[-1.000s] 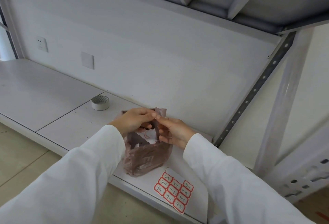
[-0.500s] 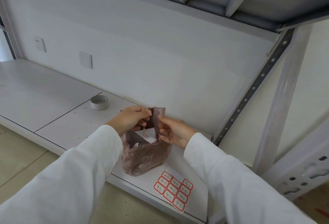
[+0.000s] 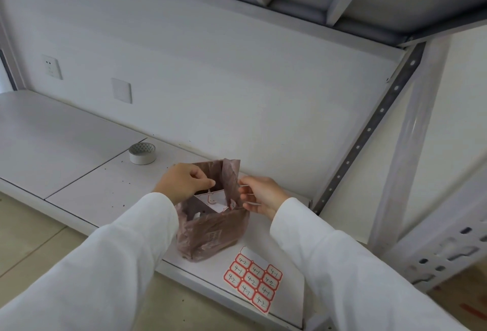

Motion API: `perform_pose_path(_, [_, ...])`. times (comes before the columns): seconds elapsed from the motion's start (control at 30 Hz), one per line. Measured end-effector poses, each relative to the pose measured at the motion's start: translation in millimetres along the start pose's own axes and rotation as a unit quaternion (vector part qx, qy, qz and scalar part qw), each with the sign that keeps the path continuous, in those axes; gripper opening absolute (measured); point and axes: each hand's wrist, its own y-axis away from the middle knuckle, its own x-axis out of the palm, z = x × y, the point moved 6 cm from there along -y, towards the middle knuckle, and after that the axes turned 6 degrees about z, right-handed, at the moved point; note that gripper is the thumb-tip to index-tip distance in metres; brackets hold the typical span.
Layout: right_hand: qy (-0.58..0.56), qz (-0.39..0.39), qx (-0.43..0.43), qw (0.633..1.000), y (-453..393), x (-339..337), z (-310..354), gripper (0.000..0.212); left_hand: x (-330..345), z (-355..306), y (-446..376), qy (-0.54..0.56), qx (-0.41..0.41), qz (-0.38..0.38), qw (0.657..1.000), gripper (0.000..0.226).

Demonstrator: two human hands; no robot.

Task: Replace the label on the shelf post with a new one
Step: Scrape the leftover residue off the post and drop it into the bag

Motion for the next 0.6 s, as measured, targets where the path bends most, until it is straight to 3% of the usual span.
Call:
perform_pose_path(0.33, [0.044,-0.004,-0.037,0.998,7,-2,9,0.017,-13,5,-5,-0.037,-0.013,-0.064,0.997,0.017])
perform_pose_path(0.6, [0.196,-0.013,-0.140,0.971,54,-8,47,0.023,-17,-21,18,-0.016,0.000,-0.118,0.993,0.045])
